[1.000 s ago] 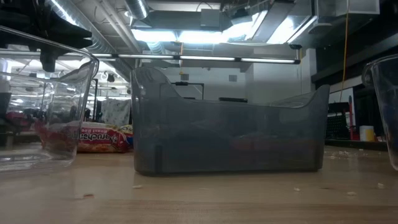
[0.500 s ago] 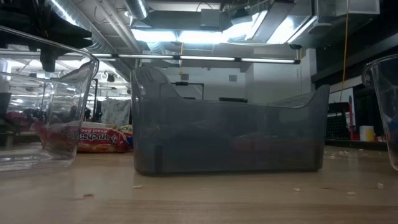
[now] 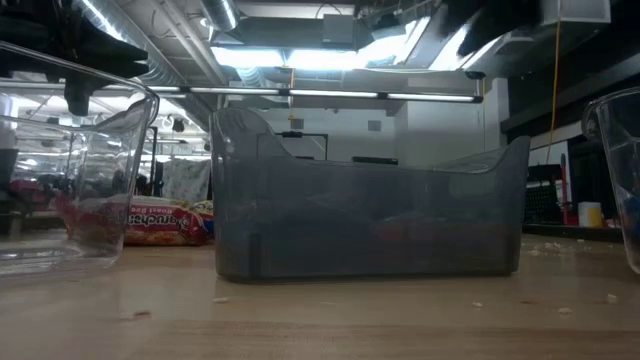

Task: Sort Maruchan noodles
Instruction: Put the blue noodle pack into the right transparent bin

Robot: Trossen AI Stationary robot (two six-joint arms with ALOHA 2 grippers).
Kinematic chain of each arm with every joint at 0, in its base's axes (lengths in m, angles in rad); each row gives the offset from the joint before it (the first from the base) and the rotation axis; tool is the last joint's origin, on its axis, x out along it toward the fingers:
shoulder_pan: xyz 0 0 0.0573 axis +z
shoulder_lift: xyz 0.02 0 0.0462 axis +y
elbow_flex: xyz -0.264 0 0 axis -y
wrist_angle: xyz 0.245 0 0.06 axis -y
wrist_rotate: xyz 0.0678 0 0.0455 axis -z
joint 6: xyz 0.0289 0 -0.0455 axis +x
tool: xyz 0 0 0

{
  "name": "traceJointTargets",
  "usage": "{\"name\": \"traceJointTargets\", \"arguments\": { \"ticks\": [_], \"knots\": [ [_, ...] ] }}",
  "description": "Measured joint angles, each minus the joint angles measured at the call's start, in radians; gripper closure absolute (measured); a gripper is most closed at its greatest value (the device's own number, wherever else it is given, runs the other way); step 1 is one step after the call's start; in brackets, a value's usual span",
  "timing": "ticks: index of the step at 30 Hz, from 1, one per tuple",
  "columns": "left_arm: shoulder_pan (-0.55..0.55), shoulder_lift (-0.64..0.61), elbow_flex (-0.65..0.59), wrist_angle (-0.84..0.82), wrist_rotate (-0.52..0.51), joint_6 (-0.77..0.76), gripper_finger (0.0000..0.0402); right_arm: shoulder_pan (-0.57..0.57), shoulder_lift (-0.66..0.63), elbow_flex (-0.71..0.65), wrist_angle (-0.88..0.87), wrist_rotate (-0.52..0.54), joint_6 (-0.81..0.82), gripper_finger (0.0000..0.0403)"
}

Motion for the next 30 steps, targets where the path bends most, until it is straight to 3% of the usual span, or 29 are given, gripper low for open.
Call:
{"name": "traceJointTargets", "arguments": {
  "ticks": [3,6,10,13,17,26,30],
  "knots": [
    [0.0,0.0,0.0,0.0,0.0,0.0,0.031,-0.121,0.023,-0.077,0.16,-0.061,-0.126,0.0091],
    [0.0,0.0,0.0,0.0,0.0,0.0,0.031,-0.238,0.065,-0.153,0.325,-0.123,-0.151,0.0046],
    [0.0,0.0,0.0,0.0,0.001,-0.001,0.031,-0.367,0.14,-0.249,0.605,-0.246,-0.196,0.0016],
    [0.0,0.0,0.0,0.0,0.001,-0.001,0.031,-0.44,0.208,-0.29,0.811,-0.353,-0.227,0.0011],
    [0.0,0.0,0.0,0.0,0.001,-0.002,0.031,-0.5,0.315,-0.298,0.899,-0.43,-0.229,0.0011],
    [0.0,0.0,0.0,0.0,-0.012,-0.001,0.031,-0.516,0.458,-0.297,1.031,-0.494,-0.195,0.0014],
    [0.0,0.0,0.0,0.0,-0.024,-0.001,0.031,-0.515,0.463,-0.297,1.043,-0.489,-0.182,0.0054]
  ]
}}
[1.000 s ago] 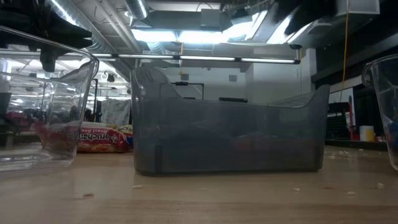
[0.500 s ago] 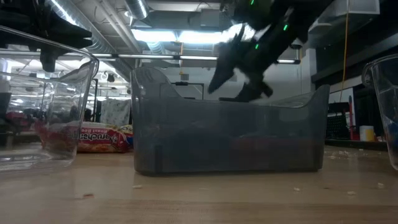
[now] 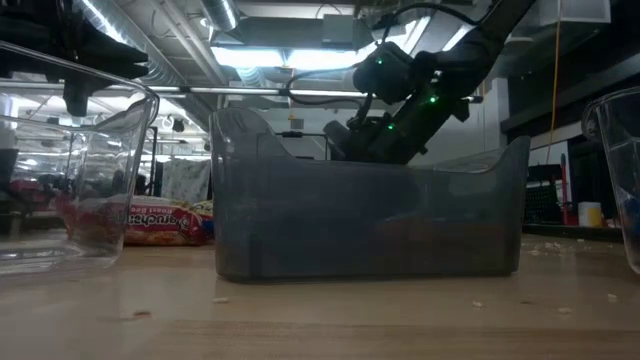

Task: Sort Maruchan noodles
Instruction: Put the blue noodle pack into the right transparent bin

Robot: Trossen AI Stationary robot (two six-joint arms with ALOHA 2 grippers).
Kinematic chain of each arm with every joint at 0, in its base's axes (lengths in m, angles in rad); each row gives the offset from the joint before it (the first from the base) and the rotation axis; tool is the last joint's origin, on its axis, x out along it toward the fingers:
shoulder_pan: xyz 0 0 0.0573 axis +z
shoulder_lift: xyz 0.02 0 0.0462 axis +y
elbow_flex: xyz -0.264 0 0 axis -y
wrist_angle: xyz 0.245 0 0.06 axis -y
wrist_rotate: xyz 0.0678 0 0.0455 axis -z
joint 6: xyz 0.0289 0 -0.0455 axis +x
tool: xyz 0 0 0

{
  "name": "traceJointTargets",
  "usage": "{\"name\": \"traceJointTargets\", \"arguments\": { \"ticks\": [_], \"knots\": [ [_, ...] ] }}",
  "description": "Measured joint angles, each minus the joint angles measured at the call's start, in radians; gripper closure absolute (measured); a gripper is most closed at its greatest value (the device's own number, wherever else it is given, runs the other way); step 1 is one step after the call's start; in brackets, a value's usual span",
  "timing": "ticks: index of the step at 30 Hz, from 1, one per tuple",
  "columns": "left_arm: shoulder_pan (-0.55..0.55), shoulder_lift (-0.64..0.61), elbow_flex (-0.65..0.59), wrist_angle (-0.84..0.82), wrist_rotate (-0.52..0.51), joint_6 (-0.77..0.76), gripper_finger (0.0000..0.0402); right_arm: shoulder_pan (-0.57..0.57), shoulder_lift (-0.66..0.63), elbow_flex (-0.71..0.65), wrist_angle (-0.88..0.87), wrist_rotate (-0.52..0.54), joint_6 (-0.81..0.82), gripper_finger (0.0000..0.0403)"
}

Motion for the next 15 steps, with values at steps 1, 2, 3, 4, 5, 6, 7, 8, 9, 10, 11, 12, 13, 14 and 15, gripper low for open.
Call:
{"name": "traceJointTargets", "arguments": {
  "ticks": [1,2,3,4,5,6,7,8,9,10,11,12,13,14,15],
  "knots": [
    [0.0,0.0,0.0,0.0,0.0,0.0,0.031,0.0,0.0,0.0,0.0,0.006,0.005,0.0071],
    [0.0,0.0,0.0,0.0,0.0,0.0,0.031,0.0,0.0,0.0,0.001,0.008,0.005,0.0089],
    [0.0,0.0,0.0,0.0,0.0,0.0,0.031,-0.001,0.0,0.0,0.004,0.009,0.005,0.0108],
    [0.0,0.0,0.0,0.0,0.0,0.0,0.031,-0.005,0.0,0.0,0.006,0.011,0.005,0.0128],
    [0.0,0.0,0.0,0.0,0.0,0.0,0.031,-0.009,0.0,0.0,0.005,0.012,0.005,0.0149],
    [0.0,0.0,0.0,0.0,0.0,0.0,0.031,-0.009,0.0,0.0,0.005,0.013,0.006,0.017],
    [0.0,0.0,0.0,0.0,0.0,0.0,0.031,-0.009,0.0,0.0,0.003,0.013,0.006,0.0193],
    [0.0,0.0,0.0,0.0,0.0,0.0,0.031,-0.009,-0.001,0.0,0.003,0.014,0.006,0.0217],
    [0.0,0.0,0.0,0.0,0.0,0.0,0.031,-0.009,-0.001,0.0,0.004,0.014,0.006,0.0241],
    [0.0,0.0,0.0,0.0,0.0,0.0,0.031,-0.009,-0.002,0.0,0.006,0.013,0.005,0.0267],
    [0.0,0.0,0.0,0.0,0.0,0.0,0.031,-0.008,-0.002,0.001,0.008,0.012,0.005,0.0292],
    [0.0,0.0,0.0,0.0,0.0,0.0,0.031,-0.008,-0.002,0.001,0.011,0.009,0.005,0.0316],
    [0.0,0.0,0.0,0.0,0.0,0.0,0.031,-0.007,-0.002,0.001,0.012,0.009,0.005,0.0339],
    [0.0,0.0,0.0,0.0,0.0,0.0,0.031,-0.007,-0.002,0.001,0.012,0.01,0.004,0.0361],
    [0.0,0.0,0.0,0.0,0.0,0.0,0.031,-0.007,-0.003,0.001,0.01,0.01,0.004,0.038]
  ]
}}
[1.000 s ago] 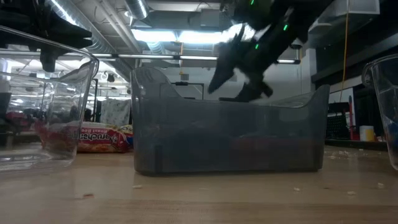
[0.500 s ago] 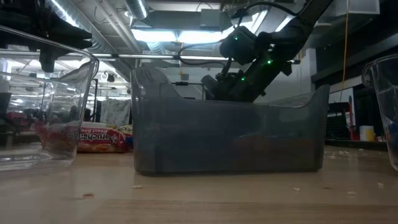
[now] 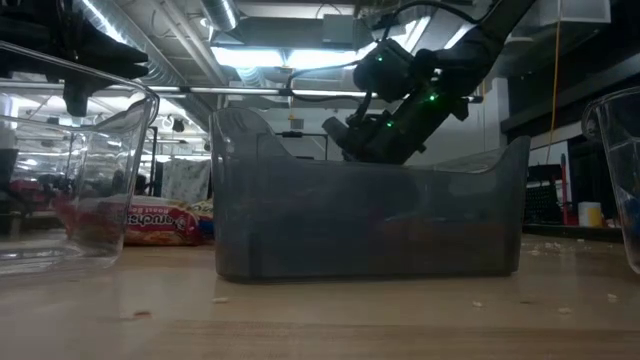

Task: Sort Maruchan noodles
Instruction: Put the blue noodle pack into the right transparent bin

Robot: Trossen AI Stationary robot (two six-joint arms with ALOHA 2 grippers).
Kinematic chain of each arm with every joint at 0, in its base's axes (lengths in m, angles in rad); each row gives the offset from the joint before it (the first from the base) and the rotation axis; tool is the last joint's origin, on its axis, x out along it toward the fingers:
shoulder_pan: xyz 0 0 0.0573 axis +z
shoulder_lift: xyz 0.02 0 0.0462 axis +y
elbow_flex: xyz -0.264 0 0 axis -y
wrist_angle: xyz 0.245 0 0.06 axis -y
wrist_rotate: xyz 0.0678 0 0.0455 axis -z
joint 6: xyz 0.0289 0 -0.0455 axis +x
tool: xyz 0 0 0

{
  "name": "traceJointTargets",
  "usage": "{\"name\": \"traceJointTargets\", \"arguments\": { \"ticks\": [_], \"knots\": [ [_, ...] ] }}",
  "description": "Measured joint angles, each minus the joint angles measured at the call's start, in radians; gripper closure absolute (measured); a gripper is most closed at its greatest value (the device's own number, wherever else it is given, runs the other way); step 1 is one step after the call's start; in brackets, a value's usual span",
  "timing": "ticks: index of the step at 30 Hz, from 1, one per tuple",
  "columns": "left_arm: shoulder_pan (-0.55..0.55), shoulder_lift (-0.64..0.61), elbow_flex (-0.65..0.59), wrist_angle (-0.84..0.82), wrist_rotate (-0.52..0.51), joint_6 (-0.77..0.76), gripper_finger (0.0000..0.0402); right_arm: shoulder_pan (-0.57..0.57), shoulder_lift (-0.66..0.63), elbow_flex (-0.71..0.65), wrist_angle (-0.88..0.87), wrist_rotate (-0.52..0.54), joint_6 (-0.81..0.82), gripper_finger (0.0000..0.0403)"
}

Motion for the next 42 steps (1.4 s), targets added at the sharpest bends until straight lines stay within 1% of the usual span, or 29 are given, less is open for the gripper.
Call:
{"name": "traceJointTargets", "arguments": {
  "ticks": [2,6,10,14,16,20,26,28,30,31,34,35,38,39,41,42],
  "knots": [
    [0.0,0.0,0.0,0.0,0.0,0.0,0.031,0.0,-0.011,0.0,-0.005,0.0,-0.005,0.0393],
    [0.0,0.0,0.0,0.0,0.001,0.0,0.031,0.0,-0.037,0.025,-0.05,0.008,-0.015,0.0383],
    [0.0,0.0,0.0,0.0,0.002,0.0,0.031,0.0,-0.074,0.069,-0.105,0.021,-0.057,0.0397],
    [0.0,0.0,0.0,0.0,0.002,0.0,0.031,0.0,-0.107,0.125,-0.193,0.032,-0.079,0.039],
    [0.0,0.0,0.0,0.0,0.002,0.0,0.031,0.0,-0.125,0.152,-0.23,0.033,-0.098,0.0394],
    [0.0,0.0,0.0,-0.001,0.002,0.0,0.031,0.007,-0.168,0.182,-0.226,0.018,-0.132,0.0395],
    [0.0,0.0,0.0,-0.001,0.003,0.0,0.031,0.008,-0.214,0.187,-0.23,0.033,-0.173,0.0398],
    [0.0,0.0,0.0,-0.001,0.004,-0.001,0.031,0.008,-0.214,0.188,-0.297,0.083,-0.142,0.0398],
    [0.0,0.0,0.0,-0.001,0.004,-0.002,0.031,0.007,-0.212,0.185,-0.359,0.081,-0.093,0.0399],
    [0.0,0.0,0.0,-0.001,0.004,-0.002,0.031,0.01,-0.211,0.185,-0.346,0.057,-0.107,0.0399],
    [0.0,0.0,0.0,-0.001,0.004,-0.002,0.031,0.035,-0.212,0.187,-0.212,-0.007,-0.176,0.0399],
    [0.0,0.0,0.0,-0.001,0.004,-0.003,0.031,0.038,-0.214,0.189,-0.195,-0.015,-0.179,0.04],
    [0.0,0.0,0.0,-0.001,0.01,-0.013,0.031,0.031,-0.213,0.187,-0.234,-0.002,-0.122,0.0401],
    [0.0,0.0,0.0,-0.001,0.013,-0.022,0.031,0.029,-0.21,0.184,-0.22,-0.022,-0.138,0.04],
    [0.0,0.0,0.0,-0.001,0.016,-0.027,0.031,0.028,-0.209,0.184,-0.133,-0.093,-0.199,0.04],
    [0.0,0.0,0.0,-0.001,0.015,-0.028,0.031,0.033,-0.212,0.189,-0.114,-0.096,-0.197,0.0401]
  ]
}}
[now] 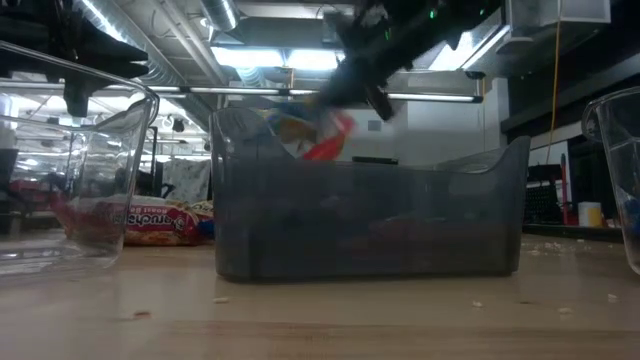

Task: Sort Maruchan noodles
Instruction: Put the blue noodle pack into the right transparent bin

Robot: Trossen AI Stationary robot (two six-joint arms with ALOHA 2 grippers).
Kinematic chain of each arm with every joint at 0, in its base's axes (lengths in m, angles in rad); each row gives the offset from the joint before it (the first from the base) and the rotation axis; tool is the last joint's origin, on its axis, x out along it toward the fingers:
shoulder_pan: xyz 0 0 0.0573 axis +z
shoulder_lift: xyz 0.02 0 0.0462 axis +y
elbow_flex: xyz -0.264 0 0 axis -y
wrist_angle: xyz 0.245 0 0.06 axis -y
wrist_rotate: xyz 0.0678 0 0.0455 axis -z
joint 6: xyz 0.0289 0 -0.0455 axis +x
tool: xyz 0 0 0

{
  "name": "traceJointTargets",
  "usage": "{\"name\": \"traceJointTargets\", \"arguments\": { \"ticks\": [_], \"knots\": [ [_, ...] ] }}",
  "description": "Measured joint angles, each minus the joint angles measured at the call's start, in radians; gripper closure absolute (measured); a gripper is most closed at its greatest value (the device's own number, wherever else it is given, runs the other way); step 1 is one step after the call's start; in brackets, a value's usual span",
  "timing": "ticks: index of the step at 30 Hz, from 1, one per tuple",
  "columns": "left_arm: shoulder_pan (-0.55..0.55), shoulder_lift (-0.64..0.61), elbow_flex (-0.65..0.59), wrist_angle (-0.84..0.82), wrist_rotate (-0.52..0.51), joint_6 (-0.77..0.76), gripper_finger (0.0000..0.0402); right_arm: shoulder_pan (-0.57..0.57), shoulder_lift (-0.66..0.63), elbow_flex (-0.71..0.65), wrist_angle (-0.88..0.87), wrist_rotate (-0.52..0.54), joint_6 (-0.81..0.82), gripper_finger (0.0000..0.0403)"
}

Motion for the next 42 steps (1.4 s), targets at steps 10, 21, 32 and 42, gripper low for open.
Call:
{"name": "traceJointTargets", "arguments": {
  "ticks": [10,21,32,42],
  "knots": [
    [0.0,0.0,0.0,0.0,-0.004,0.001,0.031,0.002,-0.009,0.003,-0.086,0.039,0.062,0.04],
    [0.0,0.0,0.0,0.0,-0.005,0.002,0.031,-0.017,-0.014,-0.003,-0.109,-0.05,0.046,0.0401],
    [0.0,0.0,0.0,-0.002,-0.005,0.003,0.031,0.071,-0.028,-0.002,-0.1,-0.254,0.111,0.0401],
    [0.0,0.0,0.0,-0.03,0.011,0.001,0.031,0.267,-0.189,-0.002,-0.205,-0.266,0.189,0.0402]
  ]
}}
